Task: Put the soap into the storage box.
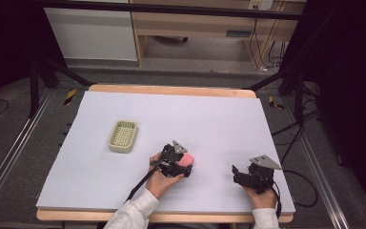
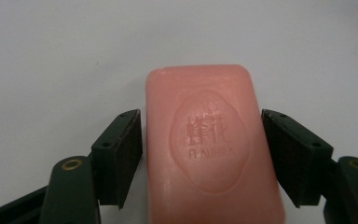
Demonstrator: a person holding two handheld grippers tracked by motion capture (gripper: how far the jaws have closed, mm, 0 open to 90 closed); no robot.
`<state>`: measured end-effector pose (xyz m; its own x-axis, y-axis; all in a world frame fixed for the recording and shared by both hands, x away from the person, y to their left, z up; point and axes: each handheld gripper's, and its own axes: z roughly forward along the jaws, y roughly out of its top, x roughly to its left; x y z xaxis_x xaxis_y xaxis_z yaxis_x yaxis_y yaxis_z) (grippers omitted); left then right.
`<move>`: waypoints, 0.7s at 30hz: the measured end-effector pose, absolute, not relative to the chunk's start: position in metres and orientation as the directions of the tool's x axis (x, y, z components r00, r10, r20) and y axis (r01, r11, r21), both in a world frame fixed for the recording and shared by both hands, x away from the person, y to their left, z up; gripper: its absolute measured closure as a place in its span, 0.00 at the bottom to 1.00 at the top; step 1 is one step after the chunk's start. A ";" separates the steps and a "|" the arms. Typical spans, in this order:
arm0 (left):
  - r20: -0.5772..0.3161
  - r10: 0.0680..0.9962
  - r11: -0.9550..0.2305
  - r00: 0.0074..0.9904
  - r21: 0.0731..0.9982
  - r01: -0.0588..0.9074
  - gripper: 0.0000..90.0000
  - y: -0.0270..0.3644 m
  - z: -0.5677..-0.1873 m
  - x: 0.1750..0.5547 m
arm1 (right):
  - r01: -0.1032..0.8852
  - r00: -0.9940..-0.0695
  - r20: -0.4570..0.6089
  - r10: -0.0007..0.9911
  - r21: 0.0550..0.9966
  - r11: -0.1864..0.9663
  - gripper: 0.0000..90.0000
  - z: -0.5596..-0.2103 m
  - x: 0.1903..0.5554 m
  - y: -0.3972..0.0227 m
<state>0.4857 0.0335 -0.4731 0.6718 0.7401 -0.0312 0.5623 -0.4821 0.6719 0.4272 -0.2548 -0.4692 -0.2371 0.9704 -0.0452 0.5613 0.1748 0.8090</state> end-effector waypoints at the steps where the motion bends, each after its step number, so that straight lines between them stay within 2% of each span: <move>1: -0.036 0.740 -0.479 0.672 0.672 0.564 0.34 0.033 -0.474 0.486 | 0.561 -0.238 -0.045 0.970 0.809 0.175 0.14 -0.469 0.427 -0.255; 11: -0.025 0.742 -0.486 0.670 0.669 0.563 0.40 0.032 -0.474 0.485 | 0.561 -0.239 -0.046 0.970 0.809 0.176 0.14 -0.469 0.427 -0.255; 21: -0.018 0.739 -0.494 0.674 0.666 0.559 0.41 0.032 -0.474 0.485 | 0.567 -0.237 -0.042 0.971 0.805 0.174 0.14 -0.469 0.428 -0.255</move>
